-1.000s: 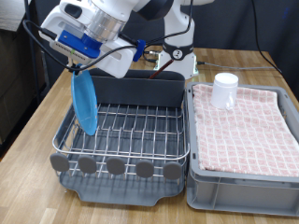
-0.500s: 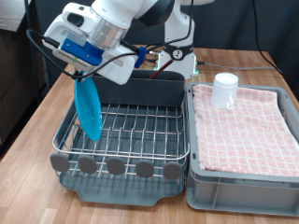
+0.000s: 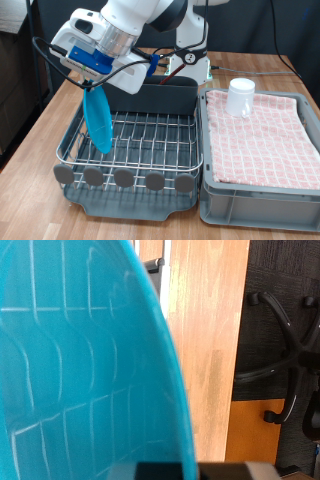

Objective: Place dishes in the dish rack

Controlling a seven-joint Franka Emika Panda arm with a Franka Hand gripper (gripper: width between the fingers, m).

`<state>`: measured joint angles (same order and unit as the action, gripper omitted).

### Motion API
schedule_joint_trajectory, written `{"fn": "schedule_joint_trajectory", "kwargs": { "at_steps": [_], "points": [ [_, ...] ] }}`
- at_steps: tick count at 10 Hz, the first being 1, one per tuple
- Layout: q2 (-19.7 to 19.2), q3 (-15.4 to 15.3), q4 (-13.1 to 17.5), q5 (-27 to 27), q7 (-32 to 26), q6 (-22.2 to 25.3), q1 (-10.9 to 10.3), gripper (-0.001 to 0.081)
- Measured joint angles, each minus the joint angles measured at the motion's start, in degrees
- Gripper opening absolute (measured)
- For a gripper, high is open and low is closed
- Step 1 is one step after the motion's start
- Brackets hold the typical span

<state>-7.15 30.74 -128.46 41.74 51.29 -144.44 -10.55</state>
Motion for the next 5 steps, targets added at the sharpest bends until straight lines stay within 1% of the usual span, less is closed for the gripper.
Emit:
{"fn": "schedule_joint_trajectory", "kwargs": {
  "at_steps": [5],
  "points": [
    [0.0, 0.0, -1.0, 0.0, 1.0, -0.6, 0.0, 0.0023]
  ]
}}
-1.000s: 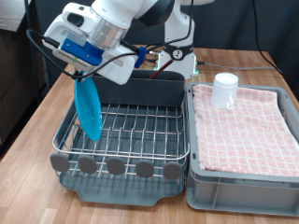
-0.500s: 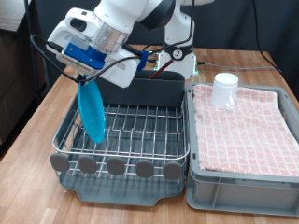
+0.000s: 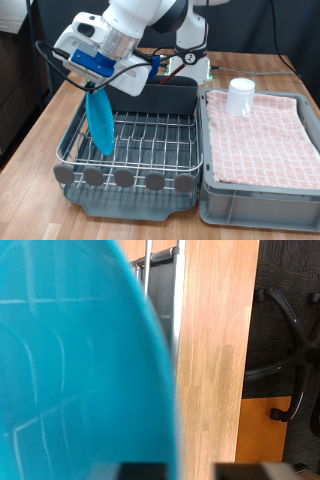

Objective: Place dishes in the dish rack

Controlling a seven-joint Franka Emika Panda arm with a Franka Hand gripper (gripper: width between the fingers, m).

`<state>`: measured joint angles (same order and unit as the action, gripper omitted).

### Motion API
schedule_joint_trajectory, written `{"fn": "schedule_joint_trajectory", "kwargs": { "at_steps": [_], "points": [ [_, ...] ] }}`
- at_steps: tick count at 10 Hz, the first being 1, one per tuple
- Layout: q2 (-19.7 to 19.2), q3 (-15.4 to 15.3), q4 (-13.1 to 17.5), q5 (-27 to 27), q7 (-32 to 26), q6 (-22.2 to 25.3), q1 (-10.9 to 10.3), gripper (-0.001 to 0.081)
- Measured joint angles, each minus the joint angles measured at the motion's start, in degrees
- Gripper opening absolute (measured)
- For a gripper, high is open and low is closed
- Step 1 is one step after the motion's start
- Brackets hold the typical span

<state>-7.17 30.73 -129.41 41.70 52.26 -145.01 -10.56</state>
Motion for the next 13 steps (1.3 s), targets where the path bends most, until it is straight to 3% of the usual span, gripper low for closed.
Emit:
{"fn": "schedule_joint_trajectory", "kwargs": {
  "at_steps": [1, 2, 3, 4, 5, 6, 7, 8, 10, 13],
  "points": [
    [0.0, 0.0, 0.0, 0.0, 0.0, 0.0, 0.0, 0.0172],
    [0.0, 0.0, 0.0, -0.2, 0.0, 0.0, 0.0, 0.0172],
    [0.0, -0.1, 0.0, -1.4, -0.2, -0.1, 0.0, 0.0338],
    [0.0, -0.3, 0.0, -4.8, -1.9, -0.3, 0.0, 0.0522],
    [0.1, -0.5, 0.1, -9.1, -4.2, -0.5, 0.0, 0.0522],
    [0.4, -0.6, 0.2, -12.6, -6.1, -0.5, 0.0, 0.0688],
    [0.9, -0.7, 0.4, -16.3, -8.2, -0.4, 0.0, 0.0688],
    [1.5, -0.7, 0.8, -18.7, -9.9, 0.7, 0.0, 0.0773],
    [3.4, -0.8, 2.0, -23.0, -13.7, 4.0, 0.0, 0.0797],
    [7.3, -1.3, 5.7, -26.1, -19.0, 12.9, -0.1, 0.0803]
  ]
}}
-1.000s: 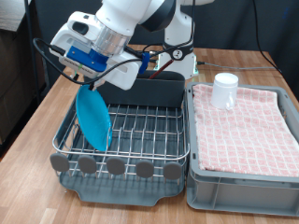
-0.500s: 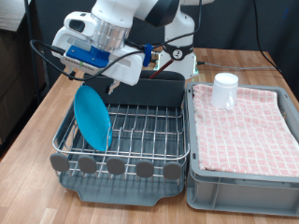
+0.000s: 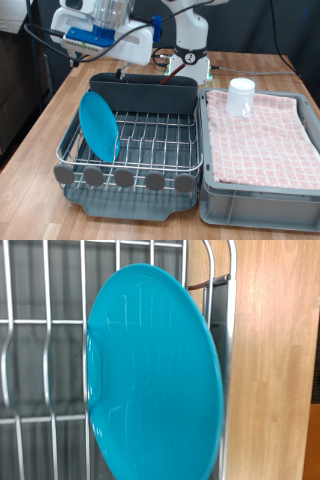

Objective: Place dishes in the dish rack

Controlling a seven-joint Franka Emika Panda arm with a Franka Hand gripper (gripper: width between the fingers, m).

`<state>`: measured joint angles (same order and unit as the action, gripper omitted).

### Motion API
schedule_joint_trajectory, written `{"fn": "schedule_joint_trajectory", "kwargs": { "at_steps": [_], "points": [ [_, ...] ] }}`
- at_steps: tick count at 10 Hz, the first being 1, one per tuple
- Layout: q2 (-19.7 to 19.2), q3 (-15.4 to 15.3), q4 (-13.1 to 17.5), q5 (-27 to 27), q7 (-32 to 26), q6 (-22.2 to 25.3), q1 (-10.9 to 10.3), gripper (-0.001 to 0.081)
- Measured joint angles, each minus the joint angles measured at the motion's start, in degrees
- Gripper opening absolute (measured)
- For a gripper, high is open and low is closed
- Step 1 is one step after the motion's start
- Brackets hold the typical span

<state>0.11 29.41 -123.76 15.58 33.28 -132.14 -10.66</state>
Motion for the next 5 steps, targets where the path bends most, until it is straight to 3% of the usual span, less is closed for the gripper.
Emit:
{"fn": "schedule_joint_trajectory", "kwargs": {
  "at_steps": [4, 5],
  "points": [
    [3.7, -1.1, 5.7, -1.9, -2.9, 10.8, -0.4, 0.0803],
    [3.6, -1.0, 5.6, -1.7, -2.7, 10.6, -0.4, 0.0803]
  ]
}}
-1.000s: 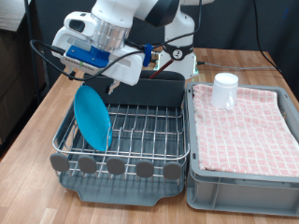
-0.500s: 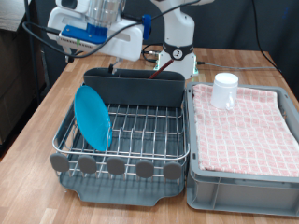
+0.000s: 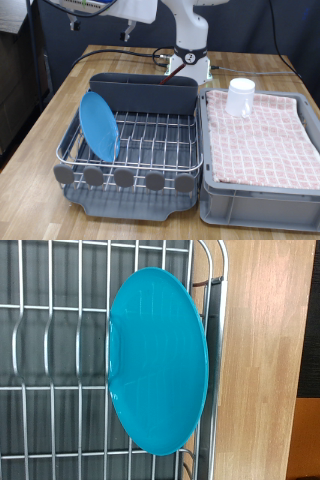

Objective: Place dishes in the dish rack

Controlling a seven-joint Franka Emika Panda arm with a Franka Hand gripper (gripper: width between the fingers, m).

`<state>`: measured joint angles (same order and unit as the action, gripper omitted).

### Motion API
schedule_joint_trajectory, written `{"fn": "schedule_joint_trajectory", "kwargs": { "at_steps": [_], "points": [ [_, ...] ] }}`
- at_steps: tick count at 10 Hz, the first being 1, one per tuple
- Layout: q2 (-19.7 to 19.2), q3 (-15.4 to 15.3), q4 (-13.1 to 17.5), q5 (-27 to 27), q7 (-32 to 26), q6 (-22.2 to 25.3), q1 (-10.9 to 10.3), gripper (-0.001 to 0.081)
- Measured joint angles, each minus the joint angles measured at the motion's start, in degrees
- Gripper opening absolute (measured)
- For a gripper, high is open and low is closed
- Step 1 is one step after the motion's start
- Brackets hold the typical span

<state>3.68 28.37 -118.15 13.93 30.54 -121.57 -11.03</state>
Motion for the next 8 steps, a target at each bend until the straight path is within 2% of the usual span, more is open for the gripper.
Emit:
{"fn": "schedule_joint_trajectory", "kwargs": {
  "at_steps": [1, 4, 6, 8],
  "points": [
    [-0.2, 0.0, -0.1, -0.2, 0.0, -0.2, 0.0, 0.0803],
    [-0.1, -0.9, 0.0, -5.7, -1.7, 1.3, -0.6, 0.0803],
    [0.2, -3.0, -0.1, -8.9, -2.2, 4.5, -2.2, 0.0803],
    [1.0, -5.3, -1.4, -10.2, 0.1, 4.1, -3.5, 0.0803]
  ]
}}
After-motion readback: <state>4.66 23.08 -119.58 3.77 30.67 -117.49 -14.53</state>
